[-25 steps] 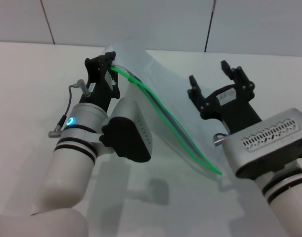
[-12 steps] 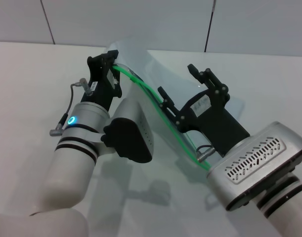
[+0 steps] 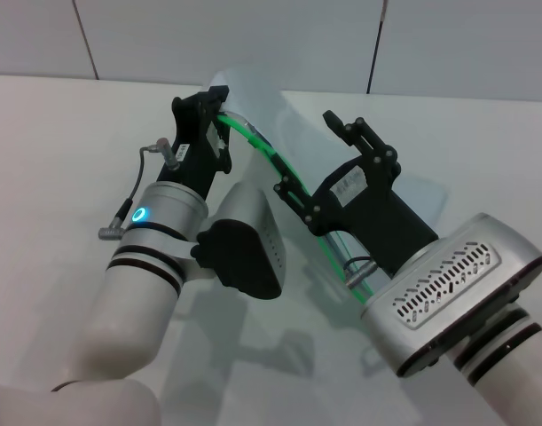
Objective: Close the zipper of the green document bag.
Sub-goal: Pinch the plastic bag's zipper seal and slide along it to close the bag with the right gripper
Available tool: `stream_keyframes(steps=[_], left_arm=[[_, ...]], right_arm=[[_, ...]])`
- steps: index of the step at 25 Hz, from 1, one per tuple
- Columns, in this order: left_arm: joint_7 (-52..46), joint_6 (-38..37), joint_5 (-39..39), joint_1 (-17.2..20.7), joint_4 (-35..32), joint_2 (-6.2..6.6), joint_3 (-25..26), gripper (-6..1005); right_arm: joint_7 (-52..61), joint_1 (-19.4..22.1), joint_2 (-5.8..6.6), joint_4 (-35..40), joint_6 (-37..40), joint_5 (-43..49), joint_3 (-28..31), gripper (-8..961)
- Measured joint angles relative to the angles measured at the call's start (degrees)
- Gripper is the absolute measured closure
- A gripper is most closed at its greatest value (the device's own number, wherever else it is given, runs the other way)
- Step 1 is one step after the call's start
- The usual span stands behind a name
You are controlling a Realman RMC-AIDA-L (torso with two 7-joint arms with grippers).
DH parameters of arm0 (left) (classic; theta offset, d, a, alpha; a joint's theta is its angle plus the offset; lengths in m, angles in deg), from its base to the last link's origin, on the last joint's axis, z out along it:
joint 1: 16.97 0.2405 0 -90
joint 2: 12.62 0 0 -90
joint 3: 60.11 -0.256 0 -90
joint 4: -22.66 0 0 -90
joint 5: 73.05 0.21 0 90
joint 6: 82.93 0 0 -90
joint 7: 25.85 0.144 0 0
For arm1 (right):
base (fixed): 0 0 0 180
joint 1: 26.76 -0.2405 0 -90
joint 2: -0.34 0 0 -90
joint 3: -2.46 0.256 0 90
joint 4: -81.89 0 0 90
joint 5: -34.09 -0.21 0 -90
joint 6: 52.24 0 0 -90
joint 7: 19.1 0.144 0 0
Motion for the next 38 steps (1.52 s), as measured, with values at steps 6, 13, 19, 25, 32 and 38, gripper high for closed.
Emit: stream_keyframes(steps=[6, 13, 19, 25, 32, 38], left_arm=[[0.8, -0.1, 1.3, -0.1, 0.0, -0.01, -0.1, 942], [1.3, -0.2, 2.3, -0.2, -0.1, -0.01, -0.1, 942], [1.6, -0.3, 2.6, -0.2, -0.4, -0.01, -0.1, 941], [2.0, -0.7, 3.9, -0.2, -0.7, -0.01, -0.1, 941], [2.5, -1.1, 4.1, -0.2, -0.7, -0.01, -0.1, 941], [3.0, -1.3, 4.5, 0.0, -0.7, -0.01, -0.1, 940]], right_arm=[[0.0, -0.7, -0.12, -0.2, 0.8, 0.0, 0.0, 229], [0.1, -1.4, -0.34, -0.2, 2.8, 1.3, 0.0, 229], [0.0, -1.9, -0.52, -0.7, 3.6, 1.4, 0.0, 228], [0.2, -3.1, -1.02, -2.4, 3.7, 1.2, 0.1, 240], [0.4, -3.4, -1.86, -4.3, 3.7, 1.0, 0.6, 269], [0.4, -3.6, -3.2, -6.7, 3.7, 0.8, 1.5, 293]])
